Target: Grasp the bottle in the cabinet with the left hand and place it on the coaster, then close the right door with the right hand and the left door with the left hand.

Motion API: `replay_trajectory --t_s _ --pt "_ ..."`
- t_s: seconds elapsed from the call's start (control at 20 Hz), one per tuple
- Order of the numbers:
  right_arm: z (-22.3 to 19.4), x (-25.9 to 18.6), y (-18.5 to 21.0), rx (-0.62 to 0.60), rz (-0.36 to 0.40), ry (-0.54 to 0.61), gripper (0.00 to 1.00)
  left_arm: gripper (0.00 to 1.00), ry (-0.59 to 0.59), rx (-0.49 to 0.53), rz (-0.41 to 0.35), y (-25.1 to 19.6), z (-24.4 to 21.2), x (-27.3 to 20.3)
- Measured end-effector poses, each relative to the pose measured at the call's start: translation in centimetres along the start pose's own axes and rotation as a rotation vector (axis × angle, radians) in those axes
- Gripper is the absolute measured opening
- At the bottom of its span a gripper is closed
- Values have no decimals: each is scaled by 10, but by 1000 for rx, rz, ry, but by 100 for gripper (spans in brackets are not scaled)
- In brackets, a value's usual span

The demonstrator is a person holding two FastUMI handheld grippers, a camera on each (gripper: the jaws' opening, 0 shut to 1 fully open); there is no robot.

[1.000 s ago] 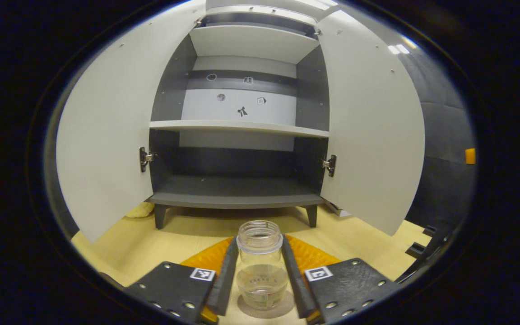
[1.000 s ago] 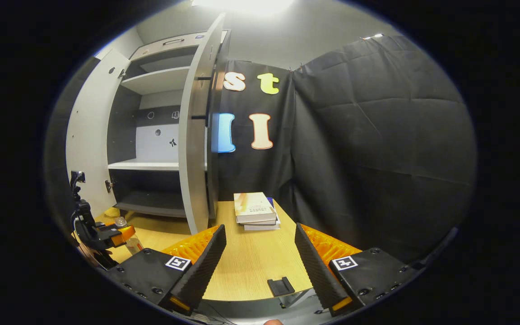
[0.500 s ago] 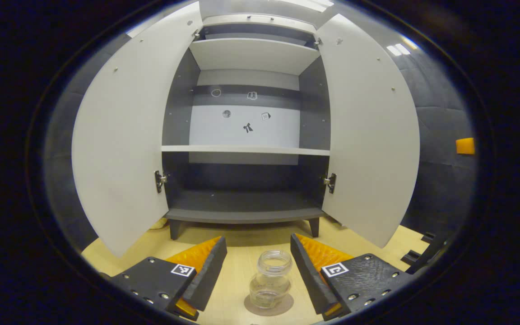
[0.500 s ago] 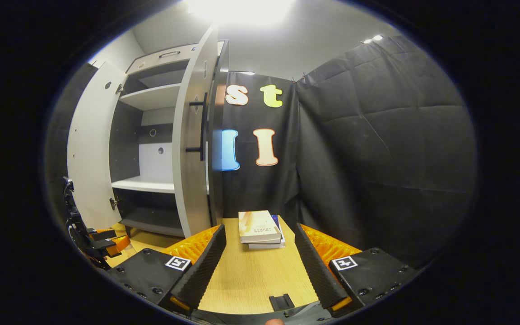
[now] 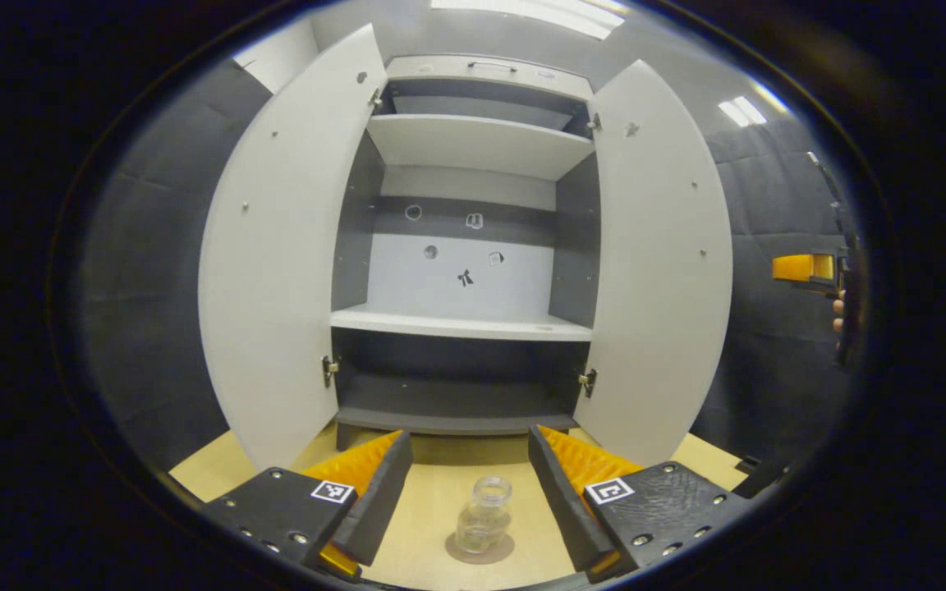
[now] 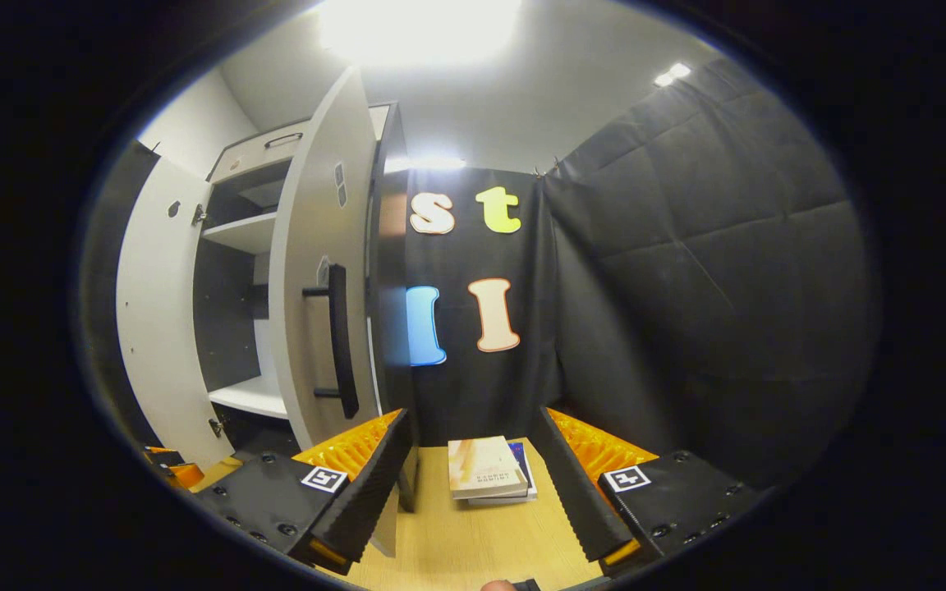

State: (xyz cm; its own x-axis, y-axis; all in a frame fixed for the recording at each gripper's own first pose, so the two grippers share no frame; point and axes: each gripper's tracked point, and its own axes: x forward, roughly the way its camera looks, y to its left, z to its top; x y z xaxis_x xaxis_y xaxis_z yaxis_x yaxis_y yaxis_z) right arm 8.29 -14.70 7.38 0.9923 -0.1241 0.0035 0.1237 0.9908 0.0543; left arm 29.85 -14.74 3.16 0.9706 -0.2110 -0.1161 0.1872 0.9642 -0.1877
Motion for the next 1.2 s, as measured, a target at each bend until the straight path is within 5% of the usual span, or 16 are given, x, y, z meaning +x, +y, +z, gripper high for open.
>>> replay_trajectory --t_s 0.7,1.2 --pt "33 52 45 -112 -80 -16 95 86 -73 28 237 173 62 -51" --pt "30 41 72 -115 -122 8 91 86 -77 25 293 261 62 -63"
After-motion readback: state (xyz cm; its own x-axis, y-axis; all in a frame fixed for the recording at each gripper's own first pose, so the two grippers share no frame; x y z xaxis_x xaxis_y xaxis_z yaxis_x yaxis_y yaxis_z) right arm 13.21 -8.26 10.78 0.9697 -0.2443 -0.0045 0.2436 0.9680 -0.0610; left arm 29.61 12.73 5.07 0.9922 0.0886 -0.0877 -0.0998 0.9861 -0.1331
